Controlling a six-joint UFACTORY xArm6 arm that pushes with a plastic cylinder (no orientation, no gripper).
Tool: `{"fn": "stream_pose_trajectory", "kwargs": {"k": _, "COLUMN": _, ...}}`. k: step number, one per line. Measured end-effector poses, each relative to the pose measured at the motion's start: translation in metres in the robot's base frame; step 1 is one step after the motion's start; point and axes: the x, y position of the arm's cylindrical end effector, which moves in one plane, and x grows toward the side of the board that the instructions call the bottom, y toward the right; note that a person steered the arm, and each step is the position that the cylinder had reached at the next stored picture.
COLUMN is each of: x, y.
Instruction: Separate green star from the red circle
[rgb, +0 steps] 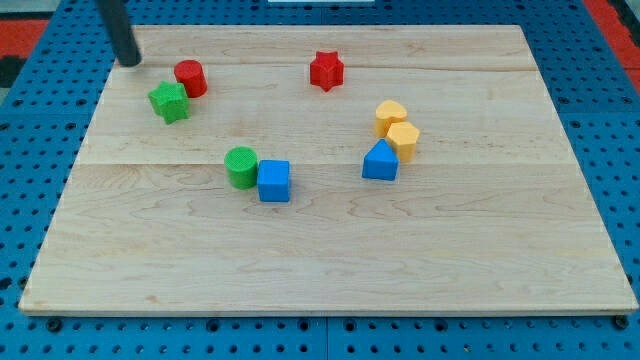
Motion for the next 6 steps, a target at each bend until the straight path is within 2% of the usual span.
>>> {"fn": "stream_pose_trajectory", "kwargs": {"k": 1, "x": 0.035, "y": 0.026}}
{"fn": "stream_pose_trajectory", "kwargs": {"k": 3, "x": 0.034, "y": 0.072}}
{"fn": "stream_pose_trajectory", "kwargs": {"k": 4, "x": 0.081, "y": 0.076}}
{"fn": "stream_pose_trajectory", "kwargs": {"k": 5, "x": 0.090, "y": 0.061}}
{"fn": "stream_pose_trajectory", "kwargs": {"k": 6, "x": 0.189, "y": 0.029}}
